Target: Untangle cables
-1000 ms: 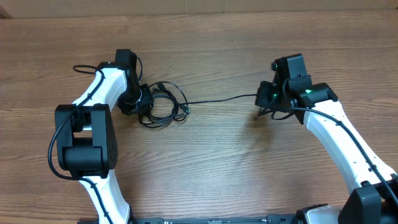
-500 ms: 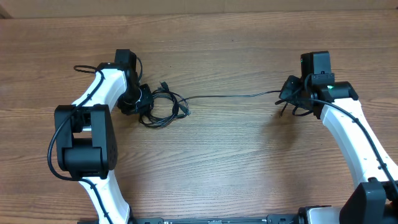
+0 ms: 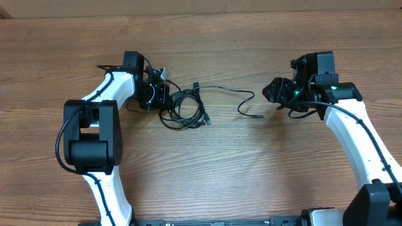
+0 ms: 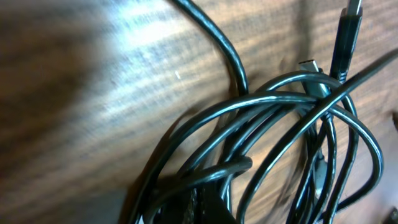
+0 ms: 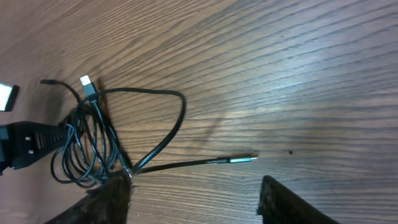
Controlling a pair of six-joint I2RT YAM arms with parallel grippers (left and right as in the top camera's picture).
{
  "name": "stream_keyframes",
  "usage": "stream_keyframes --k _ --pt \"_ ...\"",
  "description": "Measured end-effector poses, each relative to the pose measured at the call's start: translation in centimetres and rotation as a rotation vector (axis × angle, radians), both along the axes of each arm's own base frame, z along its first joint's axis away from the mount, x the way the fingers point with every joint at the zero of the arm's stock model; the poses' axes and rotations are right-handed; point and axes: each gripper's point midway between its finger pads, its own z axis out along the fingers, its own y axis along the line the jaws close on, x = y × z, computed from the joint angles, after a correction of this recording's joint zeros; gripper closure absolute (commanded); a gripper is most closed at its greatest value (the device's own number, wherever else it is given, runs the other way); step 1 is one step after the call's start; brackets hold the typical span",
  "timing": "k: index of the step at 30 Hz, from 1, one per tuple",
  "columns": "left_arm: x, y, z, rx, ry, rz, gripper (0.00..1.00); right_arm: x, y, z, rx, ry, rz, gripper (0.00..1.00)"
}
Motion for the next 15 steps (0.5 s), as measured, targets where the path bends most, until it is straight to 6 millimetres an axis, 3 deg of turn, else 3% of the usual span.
stream_keyframes --k 4,6,10,12,15 --pt "-1.3 0.0 0.3 0.001 0.046 -0.032 0.86 -0.1 1.2 0.2 0.023 -0.009 0.041 0.31" --pt "-1.1 0.0 0.8 0.002 0.046 -0.042 0.74 -0.1 2.6 0.6 0.042 -0.029 0.079 0.31" --pt "-0.9 0.0 2.5 0.002 0.054 -0.044 0.30 -0.5 4.7 0.8 0.069 -0.026 0.116 0.31" --pt "-0.8 0.0 3.6 0.002 0.050 -0.041 0.30 -0.8 5.5 0.8 0.080 -0.019 0.125 0.31" --pt "0.4 0.9 5.1 0.068 0.002 -0.014 0.37 -1.4 6.9 0.9 0.094 -0.005 0.143 0.32"
